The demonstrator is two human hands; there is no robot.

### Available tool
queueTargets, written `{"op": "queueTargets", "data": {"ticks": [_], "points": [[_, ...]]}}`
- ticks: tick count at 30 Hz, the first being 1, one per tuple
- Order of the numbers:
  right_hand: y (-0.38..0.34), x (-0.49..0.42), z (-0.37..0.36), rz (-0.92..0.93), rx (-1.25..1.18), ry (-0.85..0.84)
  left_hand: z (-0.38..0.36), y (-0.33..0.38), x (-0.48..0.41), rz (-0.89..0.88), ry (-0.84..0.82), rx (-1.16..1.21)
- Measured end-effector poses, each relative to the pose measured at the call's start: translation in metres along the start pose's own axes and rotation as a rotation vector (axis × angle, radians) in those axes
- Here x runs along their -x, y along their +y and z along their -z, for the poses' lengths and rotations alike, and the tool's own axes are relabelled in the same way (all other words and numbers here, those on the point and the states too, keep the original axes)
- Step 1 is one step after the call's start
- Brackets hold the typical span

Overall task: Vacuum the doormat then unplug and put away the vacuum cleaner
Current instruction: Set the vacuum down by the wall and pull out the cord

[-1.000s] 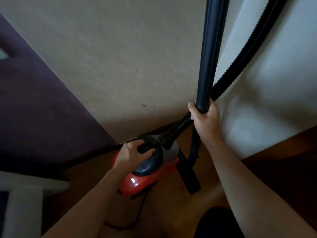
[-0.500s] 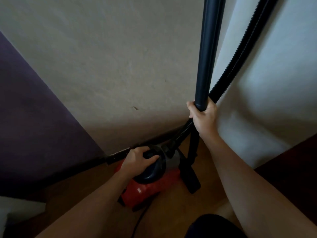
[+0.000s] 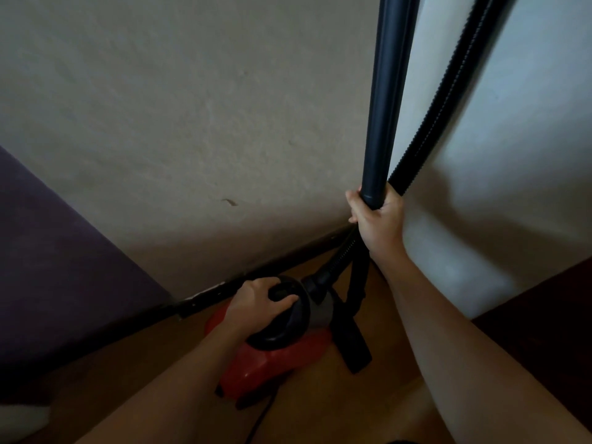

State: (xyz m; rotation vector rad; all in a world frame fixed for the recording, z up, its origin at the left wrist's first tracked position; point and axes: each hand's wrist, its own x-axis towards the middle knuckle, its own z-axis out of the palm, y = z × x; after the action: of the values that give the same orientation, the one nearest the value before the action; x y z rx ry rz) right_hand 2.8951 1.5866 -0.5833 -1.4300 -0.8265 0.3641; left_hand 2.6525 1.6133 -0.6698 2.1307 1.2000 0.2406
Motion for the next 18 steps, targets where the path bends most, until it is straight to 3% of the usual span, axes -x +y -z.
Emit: {"op": "queueTargets", "data": {"ticks": [13, 18], "points": [[0.027, 0.022, -0.012, -0.041, 0.094, 0.137, -0.011, 0.000, 0.001, -0.064, 0.074, 0.020], [0.031, 0.026, -0.015, -0.023, 0.092, 0.171, -0.006, -0.009, 0.006, -0.078, 0.003, 0.052]]}}
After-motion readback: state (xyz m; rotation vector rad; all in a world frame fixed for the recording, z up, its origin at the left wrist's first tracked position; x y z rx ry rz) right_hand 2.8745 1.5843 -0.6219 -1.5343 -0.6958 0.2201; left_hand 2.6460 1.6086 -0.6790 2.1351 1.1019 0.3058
